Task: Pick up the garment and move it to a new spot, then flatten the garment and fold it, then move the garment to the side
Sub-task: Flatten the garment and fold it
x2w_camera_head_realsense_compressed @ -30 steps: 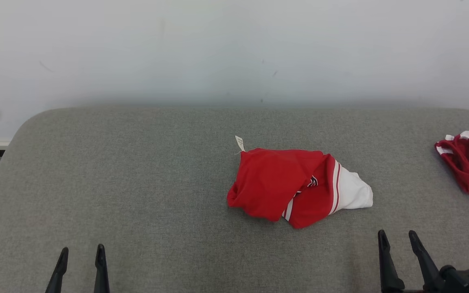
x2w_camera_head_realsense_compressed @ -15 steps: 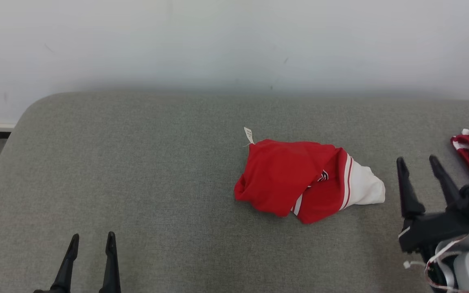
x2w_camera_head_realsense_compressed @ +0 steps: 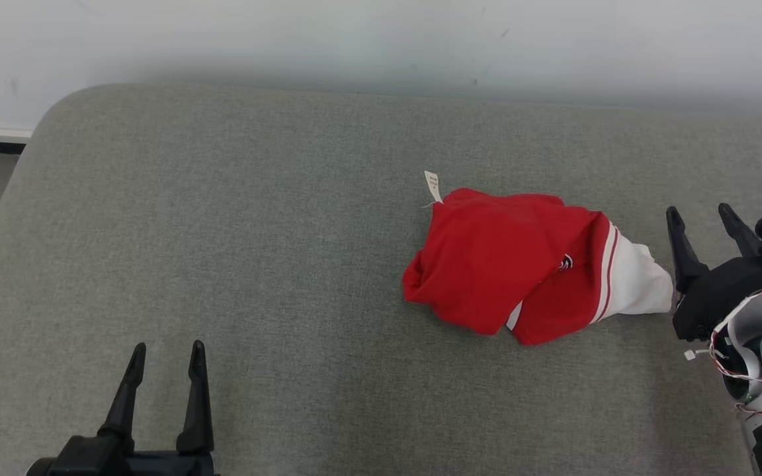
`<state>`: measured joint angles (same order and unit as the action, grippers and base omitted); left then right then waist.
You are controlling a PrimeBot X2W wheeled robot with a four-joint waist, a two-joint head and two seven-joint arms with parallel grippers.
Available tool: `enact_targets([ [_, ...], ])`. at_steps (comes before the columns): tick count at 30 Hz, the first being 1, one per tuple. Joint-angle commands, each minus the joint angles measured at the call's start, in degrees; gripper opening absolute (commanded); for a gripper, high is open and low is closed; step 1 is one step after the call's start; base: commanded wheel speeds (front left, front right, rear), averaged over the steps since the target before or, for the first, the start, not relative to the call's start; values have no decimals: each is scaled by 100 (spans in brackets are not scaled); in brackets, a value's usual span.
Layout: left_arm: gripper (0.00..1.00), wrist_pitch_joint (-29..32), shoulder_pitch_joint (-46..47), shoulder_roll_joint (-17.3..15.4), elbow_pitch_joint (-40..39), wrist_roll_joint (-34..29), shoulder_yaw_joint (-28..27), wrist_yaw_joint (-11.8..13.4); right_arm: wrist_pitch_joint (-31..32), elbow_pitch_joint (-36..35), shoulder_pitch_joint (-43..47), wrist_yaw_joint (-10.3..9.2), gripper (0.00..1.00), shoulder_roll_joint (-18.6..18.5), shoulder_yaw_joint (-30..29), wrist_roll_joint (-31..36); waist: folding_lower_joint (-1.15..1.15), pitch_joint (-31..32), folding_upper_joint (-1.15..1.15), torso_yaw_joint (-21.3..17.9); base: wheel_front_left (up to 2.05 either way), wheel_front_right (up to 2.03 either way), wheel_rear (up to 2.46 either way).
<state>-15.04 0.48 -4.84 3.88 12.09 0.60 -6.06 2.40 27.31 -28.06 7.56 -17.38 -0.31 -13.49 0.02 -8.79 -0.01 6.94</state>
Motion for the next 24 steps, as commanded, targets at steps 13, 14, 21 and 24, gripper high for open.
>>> enact_targets([
  [13,100,-18,455,113,44,-134,88,-99,156,2054,-785,-13,100,-74,481,-184,-2,-445,1,328,0,0,0],
  [14,100,-18,458,115,48,-135,84,-104,178,2200,-802,-13,100,-53,528,-197,-2,-453,1,342,0,0,0],
  [21,100,-18,443,133,71,-153,36,-126,92,2746,-846,-12,0,60,811,-406,-2,-436,1,391,0,0,0],
  [24,100,-18,376,136,88,-166,-17,-133,-205,2770,-934,-12,0,-12,935,-506,-2,-361,1,355,0,0,0],
])
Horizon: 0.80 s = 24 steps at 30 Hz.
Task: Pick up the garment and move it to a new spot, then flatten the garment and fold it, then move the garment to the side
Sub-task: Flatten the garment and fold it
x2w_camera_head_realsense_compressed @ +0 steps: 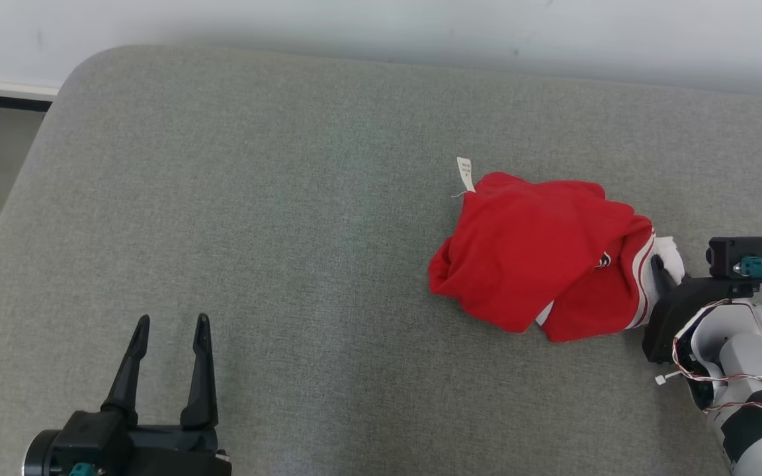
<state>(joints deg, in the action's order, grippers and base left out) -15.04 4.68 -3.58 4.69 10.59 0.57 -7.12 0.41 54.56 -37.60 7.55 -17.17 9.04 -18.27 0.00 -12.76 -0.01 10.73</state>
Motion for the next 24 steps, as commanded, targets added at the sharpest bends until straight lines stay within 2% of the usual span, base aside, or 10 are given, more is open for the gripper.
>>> enact_targets([
  [1,100,-18,-70,13,18,-26,-28,-27,-131,27,-9,-11,0,-60,58,-44,0,81,1,-40,0,0,0],
  [7,100,-19,-228,24,13,-60,-107,-37,-927,-302,57,-11,0,-154,526,-172,0,423,1,-197,0,0,0],
  [12,100,-19,-416,24,-18,-102,-194,-40,-1299,-914,342,-11,0,-274,1140,-293,0,730,1,-401,0,0,0],
  [19,100,-19,-670,28,-123,-139,-286,-36,-1445,-2398,1114,-11,0,-723,1967,-321,0,941,1,-682,0,0,0],
  [24,100,-19,-781,32,-170,-144,-339,-31,-1406,-3581,1885,-11,0,-1098,2148,-277,0,1024,1,-849,0,0,0],
])
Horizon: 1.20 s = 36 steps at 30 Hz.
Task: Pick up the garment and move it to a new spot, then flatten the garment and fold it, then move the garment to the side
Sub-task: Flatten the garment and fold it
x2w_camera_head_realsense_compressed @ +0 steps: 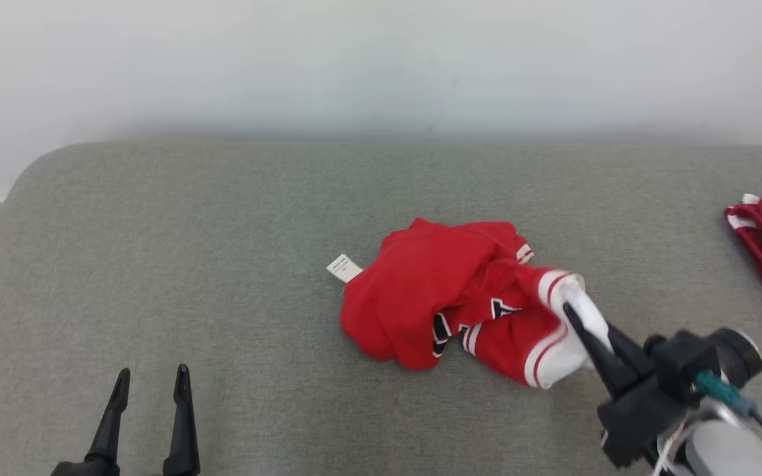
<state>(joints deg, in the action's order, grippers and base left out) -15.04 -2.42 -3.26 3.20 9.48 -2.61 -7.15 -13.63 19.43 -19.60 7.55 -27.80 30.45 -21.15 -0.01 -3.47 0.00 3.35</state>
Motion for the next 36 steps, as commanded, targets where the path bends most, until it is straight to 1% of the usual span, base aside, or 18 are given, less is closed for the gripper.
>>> enact_targets([
  [1,100,-19,-97,3,-26,-35,-29,-28,22,-283,258,-11,0,-83,-11,30,1,113,0,-141,0,0,0],
  [5,100,-19,-129,8,-33,-40,-33,-27,138,-1121,950,-11,0,-307,128,239,1,180,0,-238,0,0,0],
  [8,100,-19,-180,10,-36,-34,-39,-28,319,-1514,1463,-11,0,-443,310,346,1,234,0,-290,0,0,0],
  [10,100,-19,-187,13,-31,-36,-15,-31,450,-1650,1716,-11,0,-593,450,432,1,257,0,-297,0,0,0],
  [15,100,-19,-180,13,-18,-20,9,-35,572,-1659,2155,-11,0,-775,687,549,1,300,0,-281,0,0,0],
  [18,100,-19,-220,14,-9,-9,7,-37,604,-1520,2320,-12,0,-728,743,507,1,324,0,-274,0,0,0],
  [19,100,-19,-233,15,-2,-8,10,-38,527,-1504,2342,-11,48,-660,682,446,1,331,0,-270,0,0,0],
  [20,100,-19,-236,17,-4,-8,10,-39,458,-1478,2356,-11,100,-566,597,362,1,336,0,-269,0,0,0],
  [23,100,-19,-262,17,-14,-11,-18,-40,245,-1496,2335,-11,100,-436,279,203,1,353,0,-271,0,0,0],
  [30,100,-19,-286,10,-46,-54,-71,-42,-60,-1795,2367,-11,100,-198,-587,207,1,396,0,-242,0,0,0],
  [36,100,-19,-330,11,-57,-77,-90,-24,-133,-1905,2634,-11,100,386,-1536,275,1,413,0,-181,0,0,0],
])
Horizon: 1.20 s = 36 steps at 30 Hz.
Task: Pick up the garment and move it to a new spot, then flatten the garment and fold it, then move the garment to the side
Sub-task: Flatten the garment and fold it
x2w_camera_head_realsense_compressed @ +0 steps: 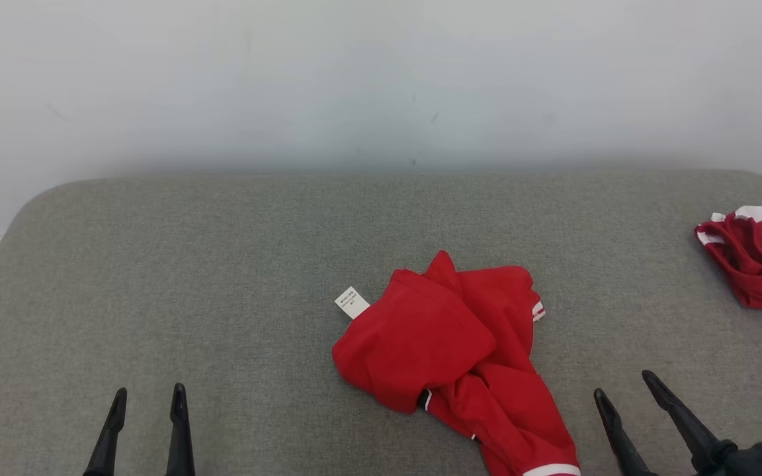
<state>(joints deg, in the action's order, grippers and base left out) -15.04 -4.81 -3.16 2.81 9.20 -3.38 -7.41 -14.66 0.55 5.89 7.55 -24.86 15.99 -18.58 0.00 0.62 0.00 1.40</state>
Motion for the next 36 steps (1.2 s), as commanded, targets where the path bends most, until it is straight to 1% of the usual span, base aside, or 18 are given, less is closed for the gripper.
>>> enact_targets([
  [1,100,-19,-99,1,-18,-51,-17,2,-40,-34,139,-11,100,217,-226,46,0,4,0,22,0,0,0],
  [4,100,-19,-94,1,-23,-57,-35,1,-54,-39,294,-11,100,587,-597,118,0,-1,0,42,0,0,0],
  [8,100,-19,-109,2,-30,-61,-66,1,-53,-91,437,-11,100,980,-852,242,0,-21,0,32,0,0,0],
  [12,100,-19,-120,0,-29,-75,-91,2,-55,-133,471,-11,100,1179,-952,322,0,-41,0,-8,0,0,0],
  [17,100,-19,-17,-23,-7,-111,-8,-1,-56,-131,415,-11,100,1269,-967,353,0,-64,0,-68,0,0,0],
  [18,100,-19,104,-40,15,-156,144,-3,-55,-124,367,-11,100,1279,-960,349,0,-85,0,-91,0,0,0],
  [19,100,-19,104,-40,15,-156,144,-3,-55,-124,367,-11,100,1279,-960,349,0,-85,0,-91,0,0,0],
  [20,100,-19,185,-54,32,-173,257,-4,-56,-120,340,-11,100,1283,-954,350,0,-103,0,-108,0,0,0],
  [25,100,-19,875,-207,222,-122,1069,1,-56,-97,188,-11,100,1318,-884,372,0,-258,0,-210,0,0,0],
  [31,100,86,1886,-326,576,13,1971,1,-55,-23,-13,-11,100,1362,-832,330,0,-494,0,-462,0,0,0],
  [36,100,305,2345,-410,850,133,2619,0,-48,16,-95,-11,100,1420,-859,307,0,-637,0,-684,0,0,0],
])
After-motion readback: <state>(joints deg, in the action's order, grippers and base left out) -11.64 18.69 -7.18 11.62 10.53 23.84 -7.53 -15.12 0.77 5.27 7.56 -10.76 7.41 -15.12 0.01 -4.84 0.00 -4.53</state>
